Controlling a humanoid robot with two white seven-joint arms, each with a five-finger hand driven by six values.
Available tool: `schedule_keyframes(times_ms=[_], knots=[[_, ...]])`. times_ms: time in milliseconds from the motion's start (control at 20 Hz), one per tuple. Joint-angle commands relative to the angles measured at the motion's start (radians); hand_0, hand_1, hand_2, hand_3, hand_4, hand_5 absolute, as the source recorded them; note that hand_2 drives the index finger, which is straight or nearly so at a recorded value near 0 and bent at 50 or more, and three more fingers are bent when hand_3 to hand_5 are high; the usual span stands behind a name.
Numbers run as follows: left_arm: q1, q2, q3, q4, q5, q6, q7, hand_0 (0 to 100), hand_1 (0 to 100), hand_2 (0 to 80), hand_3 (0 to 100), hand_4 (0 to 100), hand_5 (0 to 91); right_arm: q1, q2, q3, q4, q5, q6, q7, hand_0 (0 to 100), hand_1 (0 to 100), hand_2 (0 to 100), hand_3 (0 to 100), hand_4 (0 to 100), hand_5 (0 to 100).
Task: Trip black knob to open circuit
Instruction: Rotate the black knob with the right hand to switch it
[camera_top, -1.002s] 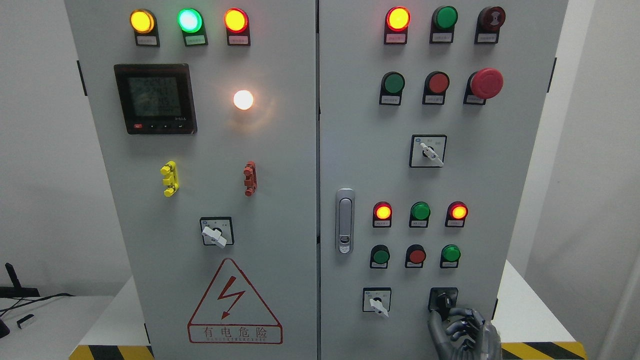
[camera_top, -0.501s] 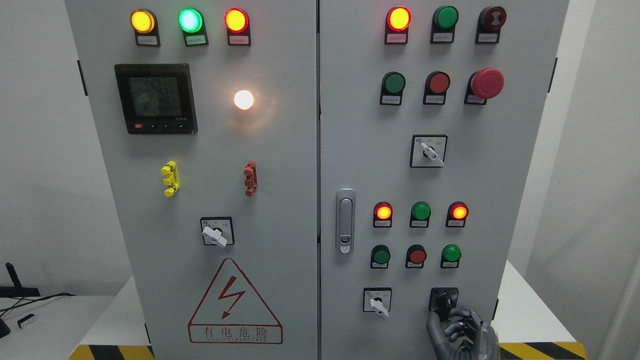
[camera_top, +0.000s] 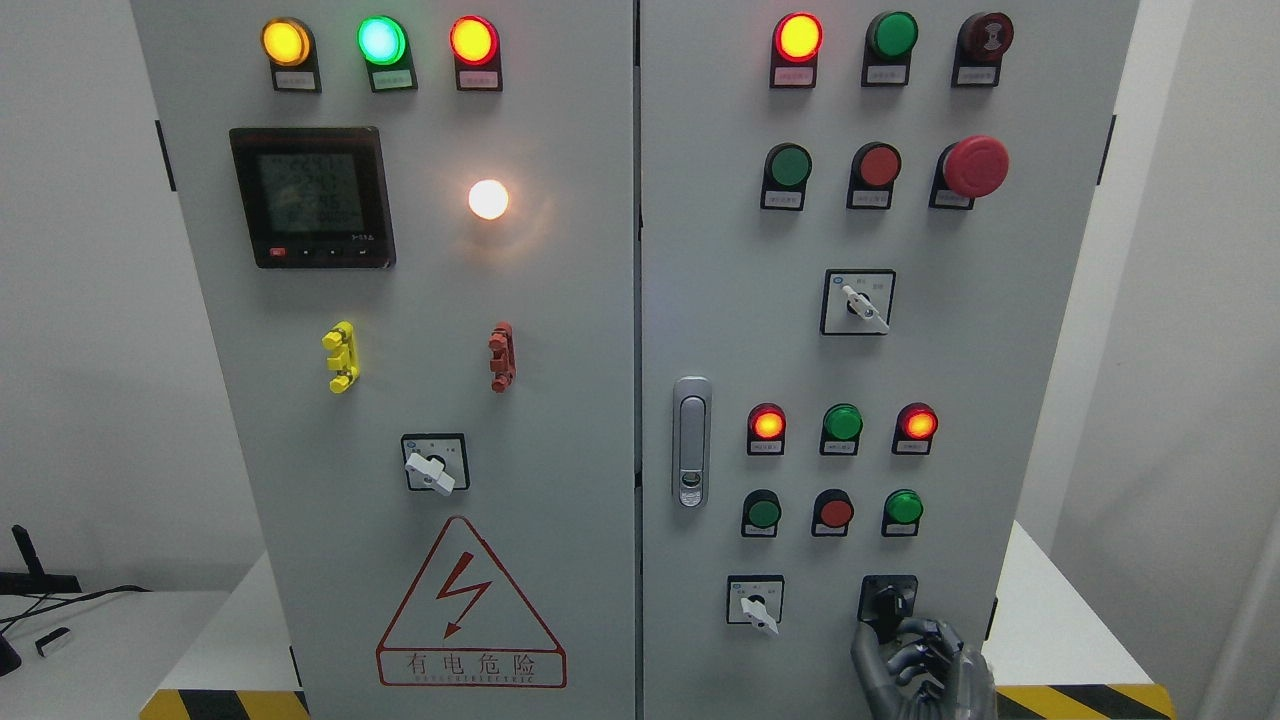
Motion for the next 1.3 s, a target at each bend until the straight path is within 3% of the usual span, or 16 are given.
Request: schedule_keyframes(times_ms=[0, 1252], knots=[[0.000, 0.000, 0.000, 0.001, -0.031, 0.001, 0.000, 12, 39, 0.0, 0, 0, 0.0, -0.001, 0.002, 0.001, -0.003, -0.003, -0.001, 0.000, 33, 67, 58, 82, 85, 97], [0.000, -0.001, 0.000, 0.001, -0.031, 0.001, 0.000, 12, 39, 0.0, 0, 0, 0.0, -0.005, 0.002, -0.001, -0.004, -0.008, -0.001, 0.000, 34, 66, 62, 85, 87, 98]])
